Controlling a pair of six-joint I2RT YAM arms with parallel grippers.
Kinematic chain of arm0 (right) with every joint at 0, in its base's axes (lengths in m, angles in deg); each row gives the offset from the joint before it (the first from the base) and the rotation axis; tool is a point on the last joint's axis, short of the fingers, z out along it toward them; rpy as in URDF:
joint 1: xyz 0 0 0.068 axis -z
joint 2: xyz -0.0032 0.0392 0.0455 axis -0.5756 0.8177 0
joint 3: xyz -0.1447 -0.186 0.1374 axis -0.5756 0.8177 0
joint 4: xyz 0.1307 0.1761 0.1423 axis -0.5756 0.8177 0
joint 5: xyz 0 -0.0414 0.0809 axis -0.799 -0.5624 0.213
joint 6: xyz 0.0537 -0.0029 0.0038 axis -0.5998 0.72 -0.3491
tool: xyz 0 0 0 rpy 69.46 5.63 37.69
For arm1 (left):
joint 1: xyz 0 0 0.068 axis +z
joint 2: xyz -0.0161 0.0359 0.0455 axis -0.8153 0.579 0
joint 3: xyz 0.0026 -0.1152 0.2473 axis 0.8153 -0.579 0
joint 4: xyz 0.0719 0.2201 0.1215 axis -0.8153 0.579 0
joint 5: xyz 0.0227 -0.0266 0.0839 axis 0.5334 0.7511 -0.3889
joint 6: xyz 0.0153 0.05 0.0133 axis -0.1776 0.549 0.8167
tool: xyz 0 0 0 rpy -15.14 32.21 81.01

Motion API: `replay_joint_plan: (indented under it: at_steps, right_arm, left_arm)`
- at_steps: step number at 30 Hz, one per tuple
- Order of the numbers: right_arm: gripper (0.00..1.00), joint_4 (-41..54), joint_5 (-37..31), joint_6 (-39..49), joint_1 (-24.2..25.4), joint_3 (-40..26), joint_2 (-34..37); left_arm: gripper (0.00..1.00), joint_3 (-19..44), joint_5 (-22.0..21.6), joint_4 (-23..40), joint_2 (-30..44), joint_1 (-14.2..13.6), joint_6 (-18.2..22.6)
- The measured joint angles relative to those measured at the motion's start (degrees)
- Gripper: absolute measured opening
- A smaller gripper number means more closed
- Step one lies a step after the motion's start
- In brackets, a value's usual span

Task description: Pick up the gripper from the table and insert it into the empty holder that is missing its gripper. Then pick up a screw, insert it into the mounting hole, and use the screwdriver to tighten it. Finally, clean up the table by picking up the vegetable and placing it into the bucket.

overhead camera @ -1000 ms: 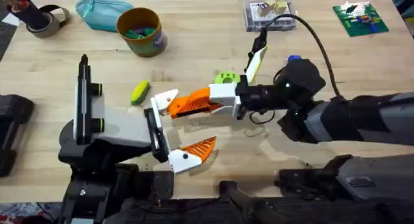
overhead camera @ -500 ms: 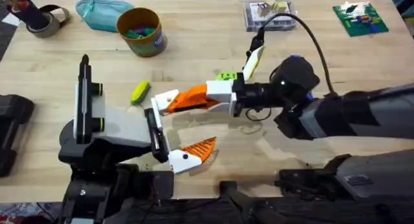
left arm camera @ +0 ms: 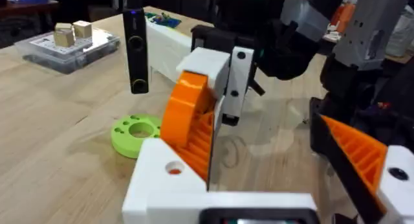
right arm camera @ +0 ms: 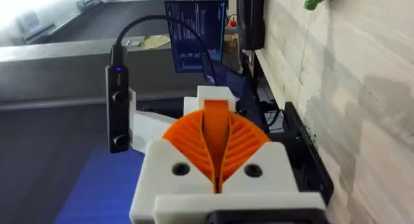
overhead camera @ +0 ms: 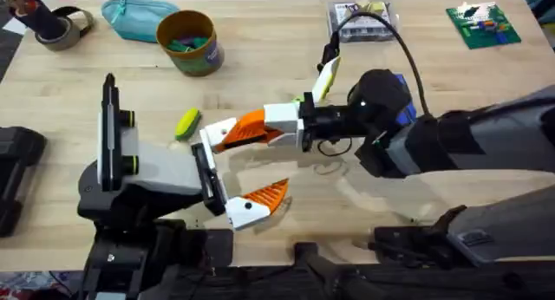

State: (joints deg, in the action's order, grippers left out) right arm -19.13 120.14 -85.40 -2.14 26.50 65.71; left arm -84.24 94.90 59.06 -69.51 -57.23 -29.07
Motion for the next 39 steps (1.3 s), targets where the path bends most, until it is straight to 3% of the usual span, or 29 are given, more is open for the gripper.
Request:
replay_joint_plan:
  at_steps: [23,29,30,39]
  right_arm:
    - [0.029,0.0,0.0,0.0,0.0,-0.4,0.4]
    - [0.886,0.6,-0.2,-0.1,-0.6,-0.6,0.9]
    - [0.966,0.7,-0.2,-0.1,-0.7,-0.6,0.9]
    - [0.995,0.9,0.0,0.0,0.3,-0.7,0.1]
  left_arm:
    - [0.991,0.0,-0.5,-0.1,0.0,0.1,-0.2]
    - [0.991,0.0,0.6,0.1,0.0,-0.2,0.1]
    - [0.991,0.0,0.6,0.1,0.0,-0.2,0.1]
    - [0.991,0.0,0.8,0.1,0.0,-0.2,0.1]
